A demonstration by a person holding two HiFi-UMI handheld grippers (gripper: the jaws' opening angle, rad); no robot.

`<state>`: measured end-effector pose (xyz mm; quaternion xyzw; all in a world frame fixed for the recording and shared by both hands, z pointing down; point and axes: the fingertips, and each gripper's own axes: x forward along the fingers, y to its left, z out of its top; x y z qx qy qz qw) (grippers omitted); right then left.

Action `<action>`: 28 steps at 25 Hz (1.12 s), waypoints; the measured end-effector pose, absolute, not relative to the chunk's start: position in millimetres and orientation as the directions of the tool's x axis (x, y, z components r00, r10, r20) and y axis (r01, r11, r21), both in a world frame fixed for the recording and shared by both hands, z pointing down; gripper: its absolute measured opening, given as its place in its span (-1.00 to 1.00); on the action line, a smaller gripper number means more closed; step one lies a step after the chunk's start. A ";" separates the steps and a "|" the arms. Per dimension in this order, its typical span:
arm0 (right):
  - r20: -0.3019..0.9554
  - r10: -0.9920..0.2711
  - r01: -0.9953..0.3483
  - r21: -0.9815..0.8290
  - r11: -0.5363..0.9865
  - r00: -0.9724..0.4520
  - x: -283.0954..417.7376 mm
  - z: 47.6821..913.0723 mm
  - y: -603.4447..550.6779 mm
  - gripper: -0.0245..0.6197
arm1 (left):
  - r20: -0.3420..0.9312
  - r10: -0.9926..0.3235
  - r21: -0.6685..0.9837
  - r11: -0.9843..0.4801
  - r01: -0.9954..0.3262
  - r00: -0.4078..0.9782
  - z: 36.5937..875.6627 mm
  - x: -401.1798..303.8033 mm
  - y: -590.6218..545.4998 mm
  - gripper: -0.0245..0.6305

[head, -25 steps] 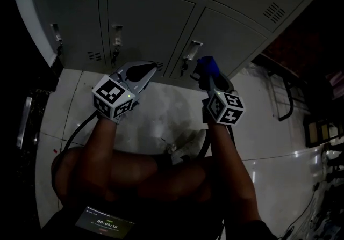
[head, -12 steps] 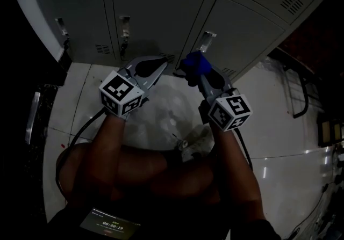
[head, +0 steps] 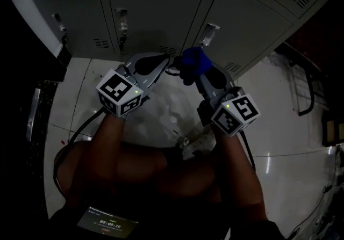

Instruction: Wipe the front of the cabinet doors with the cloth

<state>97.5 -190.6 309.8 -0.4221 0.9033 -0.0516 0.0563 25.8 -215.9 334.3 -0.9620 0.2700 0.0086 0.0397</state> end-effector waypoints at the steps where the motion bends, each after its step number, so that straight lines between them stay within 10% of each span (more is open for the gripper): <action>1: -0.059 -0.766 -0.754 -0.146 0.641 -0.640 96.9 310.4 -190.7 -0.68 | -0.040 -0.519 -0.067 -0.851 -0.521 0.854 333.9 26.1 -215.8 -0.91; 28: -0.038 -0.790 -0.782 -0.117 0.612 -0.612 104.9 317.8 -193.9 -0.68 | -0.048 -0.489 -0.074 -0.868 -0.492 0.871 330.1 33.0 -206.7 -0.91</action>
